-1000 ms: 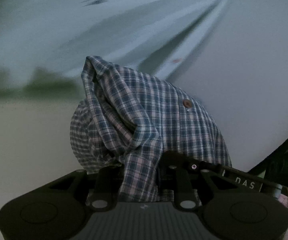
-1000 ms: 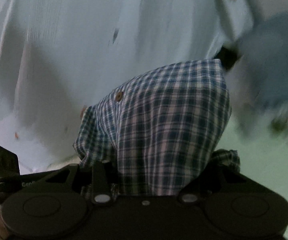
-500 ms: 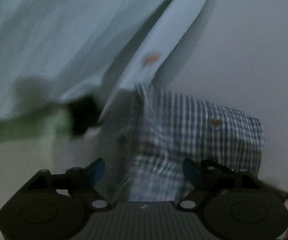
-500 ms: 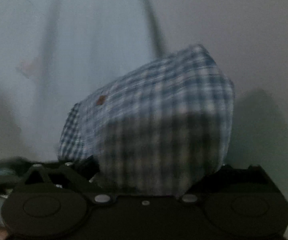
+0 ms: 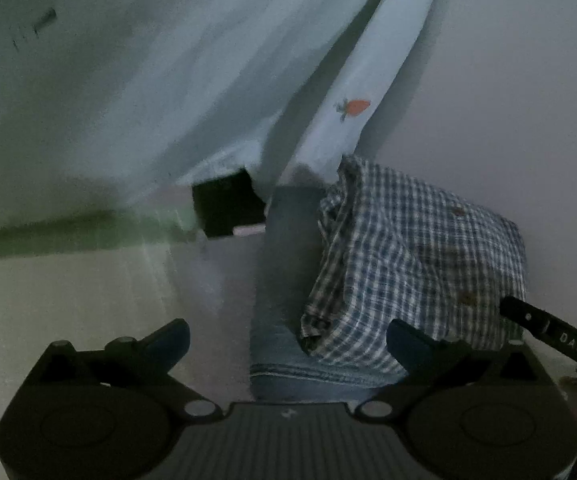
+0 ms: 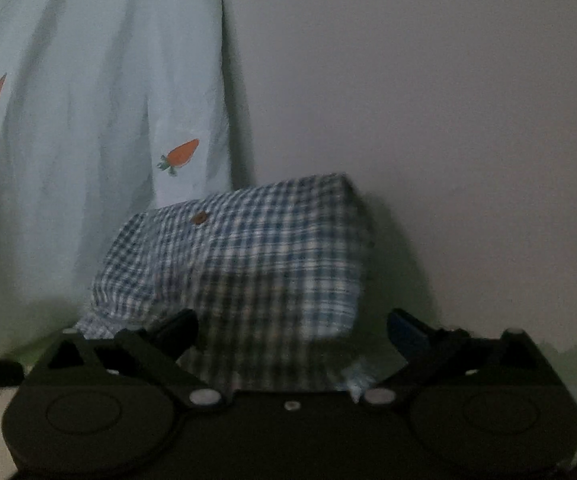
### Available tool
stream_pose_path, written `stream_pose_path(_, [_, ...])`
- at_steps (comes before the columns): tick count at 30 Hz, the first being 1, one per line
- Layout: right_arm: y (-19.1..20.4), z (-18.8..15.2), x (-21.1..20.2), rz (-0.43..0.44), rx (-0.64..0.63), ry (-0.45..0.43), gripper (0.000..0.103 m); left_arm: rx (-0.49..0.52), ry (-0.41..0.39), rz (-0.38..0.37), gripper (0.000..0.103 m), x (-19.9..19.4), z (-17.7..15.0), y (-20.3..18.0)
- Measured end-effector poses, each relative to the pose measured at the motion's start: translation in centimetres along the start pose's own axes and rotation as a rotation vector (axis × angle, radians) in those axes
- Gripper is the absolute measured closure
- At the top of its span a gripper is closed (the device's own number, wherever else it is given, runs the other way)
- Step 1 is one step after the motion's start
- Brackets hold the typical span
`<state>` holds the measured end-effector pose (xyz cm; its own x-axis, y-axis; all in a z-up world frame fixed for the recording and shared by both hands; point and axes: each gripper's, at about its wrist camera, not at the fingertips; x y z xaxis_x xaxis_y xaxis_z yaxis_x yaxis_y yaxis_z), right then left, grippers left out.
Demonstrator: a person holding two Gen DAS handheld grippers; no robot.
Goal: Fold clothes
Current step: 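Lower the folded shirt onto the clothes stack and open both grippers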
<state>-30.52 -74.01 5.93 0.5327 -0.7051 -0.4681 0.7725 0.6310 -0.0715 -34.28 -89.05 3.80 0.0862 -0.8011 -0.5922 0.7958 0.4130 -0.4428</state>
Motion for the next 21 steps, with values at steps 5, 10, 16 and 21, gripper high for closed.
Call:
stream_pose_path(5, [0.6, -1.9, -5.1, -0.002, -0.025, 0.004, 0.000, 0.151, -0.025, 0.018, 0.000, -3.4, -2.7, -1.0])
stream_pose_path(10, [2.2, -5.1, -9.2, 0.006, 0.000, 0.043, 0.000, 0.177, 0.012, 0.001, 0.000, -5.9, -6.3, -0.9])
stream_pose_path(16, [2.6, -9.4, -13.0, 0.028, 0.011, 0.094, 0.000, 0.198, 0.071, -0.012, 0.000, -7.7, -10.0, 0.0])
stream_pose_path(21, [2.9, -13.3, -14.0, 0.056, 0.030, 0.171, 0.000, 0.215, 0.113, 0.012, 0.000, -7.8, -12.1, 0.5])
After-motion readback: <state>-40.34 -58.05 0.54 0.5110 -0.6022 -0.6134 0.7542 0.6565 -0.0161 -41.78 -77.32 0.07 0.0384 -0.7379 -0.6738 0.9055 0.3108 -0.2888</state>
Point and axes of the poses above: each gripper's, at about its wrist camera, not at the fingertips, and x roughly the way its jaws point, y to its left, z to its top, and after that the axes turned 9 degrees about -x, right-handed
